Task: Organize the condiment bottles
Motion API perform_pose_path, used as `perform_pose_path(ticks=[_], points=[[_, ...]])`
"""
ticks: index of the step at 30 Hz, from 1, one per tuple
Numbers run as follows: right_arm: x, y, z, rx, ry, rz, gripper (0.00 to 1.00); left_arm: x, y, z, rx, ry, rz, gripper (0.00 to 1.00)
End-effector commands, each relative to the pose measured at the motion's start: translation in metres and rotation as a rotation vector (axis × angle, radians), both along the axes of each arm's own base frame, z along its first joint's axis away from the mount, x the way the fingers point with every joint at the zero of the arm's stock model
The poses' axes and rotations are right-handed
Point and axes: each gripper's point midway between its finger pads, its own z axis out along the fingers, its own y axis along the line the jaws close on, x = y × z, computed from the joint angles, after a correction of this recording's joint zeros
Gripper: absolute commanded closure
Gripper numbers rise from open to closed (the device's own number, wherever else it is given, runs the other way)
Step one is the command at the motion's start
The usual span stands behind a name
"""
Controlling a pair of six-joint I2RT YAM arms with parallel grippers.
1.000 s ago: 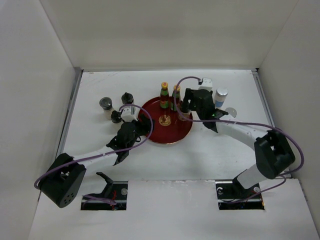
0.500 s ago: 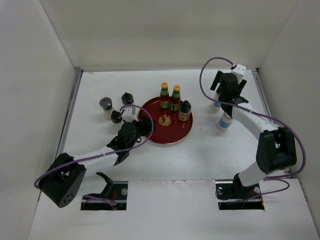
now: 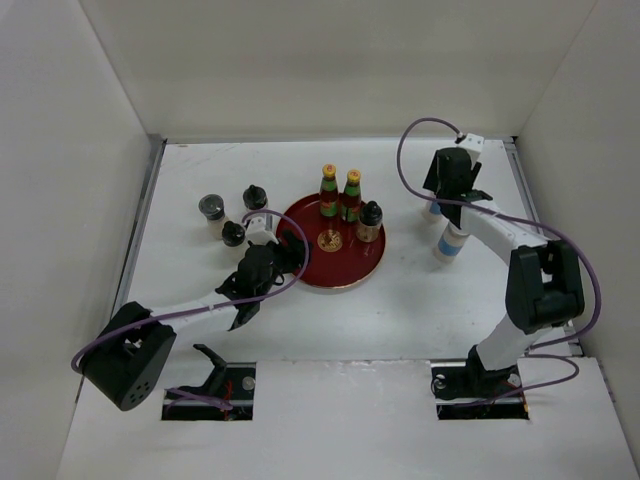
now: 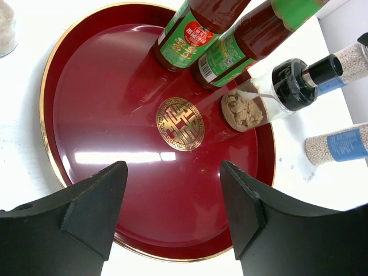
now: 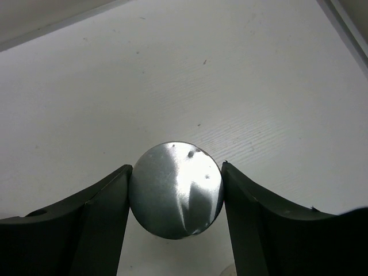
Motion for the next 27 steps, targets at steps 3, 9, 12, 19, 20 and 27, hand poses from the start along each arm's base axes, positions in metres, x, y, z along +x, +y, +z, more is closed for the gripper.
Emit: perform_pose_path(ticks=[3, 9, 12, 19, 20, 27], points=[[0.005, 0.008, 0.086, 0.02, -0.287, 0.001, 0.49, 0.006, -0.005, 0.023, -0.049, -0.064, -0.002, 0.36], [-0.038, 0.048, 0.154, 0.062, -0.448, 0.104, 0.52, 0.007, -0.004, 0.023, -0.052, -0.063, -0.001, 0.36], [-0.067, 0.082, 0.185, 0.081, -0.516, 0.206, 0.52, 0.007, -0.003, 0.025, -0.052, -0.069, 0.001, 0.36], [-0.116, 0.165, 0.222, 0.144, -0.58, 0.45, 0.51, 0.007, 0.0, 0.026, -0.057, -0.075, 0.017, 0.36], [-0.12, 0.179, 0.223, 0.156, -0.579, 0.485, 0.51, 0.007, 0.001, 0.027, -0.058, -0.078, 0.021, 0.36], [-0.116, 0.263, 0.185, 0.182, -0.481, 0.666, 0.51, 0.007, 0.016, 0.032, -0.065, -0.098, 0.069, 0.36]])
